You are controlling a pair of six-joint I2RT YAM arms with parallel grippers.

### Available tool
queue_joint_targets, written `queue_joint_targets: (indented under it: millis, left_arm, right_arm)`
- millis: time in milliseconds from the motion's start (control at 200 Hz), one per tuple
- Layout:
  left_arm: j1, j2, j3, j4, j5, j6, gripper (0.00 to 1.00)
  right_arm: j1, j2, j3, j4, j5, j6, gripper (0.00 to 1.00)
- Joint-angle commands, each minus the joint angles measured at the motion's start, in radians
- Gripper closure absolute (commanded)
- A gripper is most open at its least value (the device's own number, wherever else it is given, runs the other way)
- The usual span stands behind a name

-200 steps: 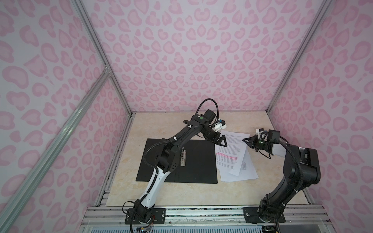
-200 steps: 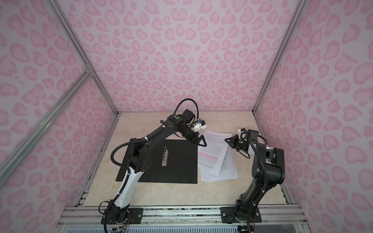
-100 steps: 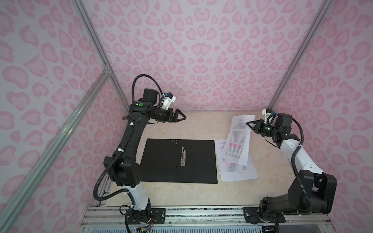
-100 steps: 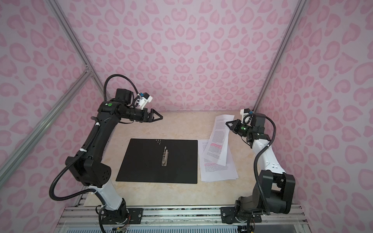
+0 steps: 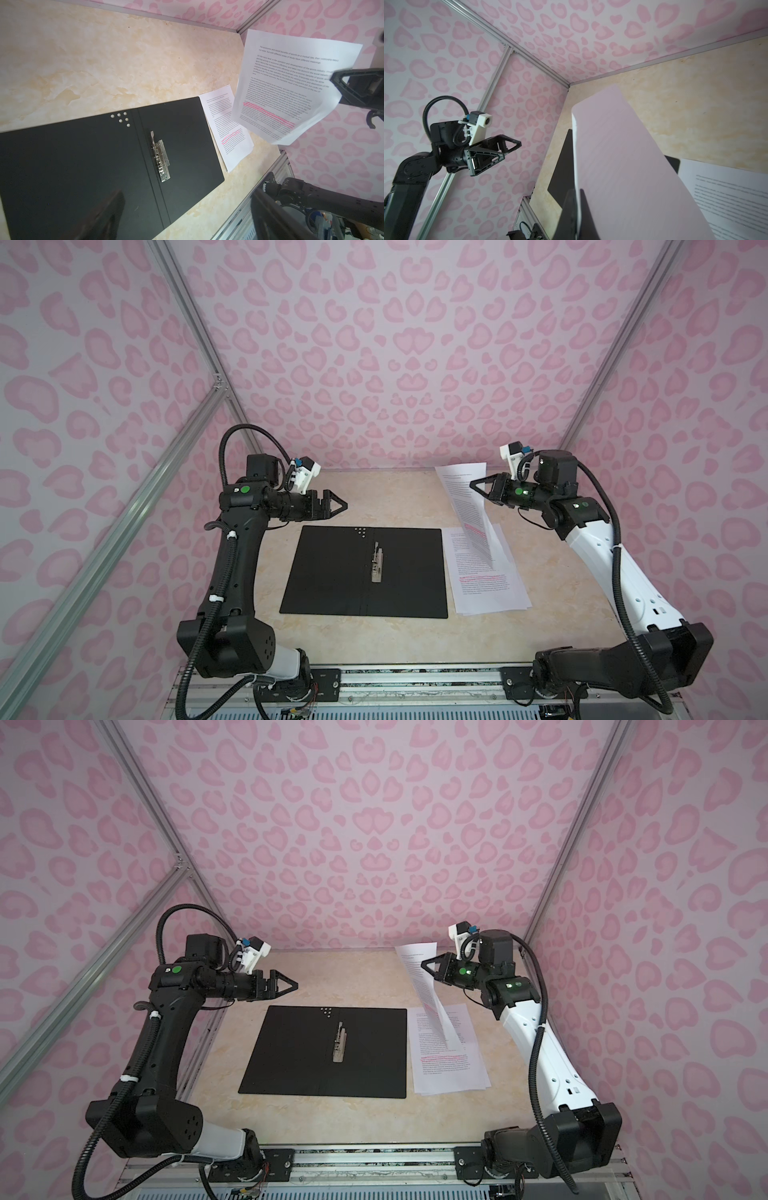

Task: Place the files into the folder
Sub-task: 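Carry the held papers with the right gripper toward the open folder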

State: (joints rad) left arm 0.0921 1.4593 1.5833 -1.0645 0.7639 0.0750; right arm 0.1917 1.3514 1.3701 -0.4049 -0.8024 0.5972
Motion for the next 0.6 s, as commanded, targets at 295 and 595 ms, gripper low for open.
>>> queue_joint_targets:
  millis: [295, 595]
  left_arm:
    - [0.023, -0.028, -0.055, -0.019, 0.044, 0.033, 0.02]
    - [0.023, -0.043, -0.102, -0.016, 0.052, 0.039, 0.02]
  right_arm:
    - [0.084, -0.073, -0.192, 0.357, -0.023, 0.328, 1.0]
    - [0.084, 0.014, -0.33, 0.272, 0.101, 0.245, 1.0]
